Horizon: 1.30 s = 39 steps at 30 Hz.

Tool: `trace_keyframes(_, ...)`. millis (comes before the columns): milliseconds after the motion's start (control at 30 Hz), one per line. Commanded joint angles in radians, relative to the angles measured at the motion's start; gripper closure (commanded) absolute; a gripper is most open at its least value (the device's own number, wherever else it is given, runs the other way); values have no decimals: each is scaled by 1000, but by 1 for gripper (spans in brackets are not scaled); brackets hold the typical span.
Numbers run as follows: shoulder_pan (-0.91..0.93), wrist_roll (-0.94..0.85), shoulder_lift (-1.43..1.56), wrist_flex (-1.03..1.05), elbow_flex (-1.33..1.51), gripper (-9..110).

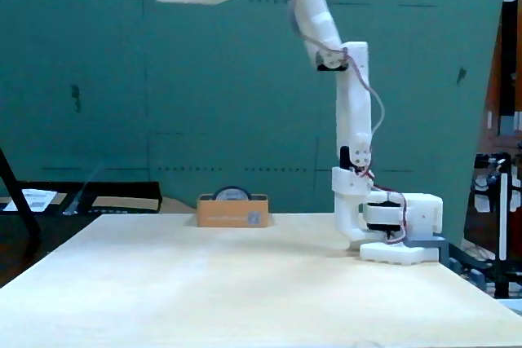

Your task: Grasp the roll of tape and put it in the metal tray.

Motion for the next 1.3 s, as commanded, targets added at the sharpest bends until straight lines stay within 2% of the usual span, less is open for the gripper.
trace_keyframes(0,-11,0,219,328,241,102)
trace_keyframes(200,-2,2,641,285,804,102)
trace_keyframes(367,-2,3,1023,75,1328,102)
trace_keyframes(533,-2,135,1416,-97,1832,102)
trace_keyframes(700,-2,178,1782,-179,2171,102)
trace_keyframes(1000,-3,169,1779,-202,2416,102)
trace_keyframes(1267,-12,169,1779,-367,2631,102)
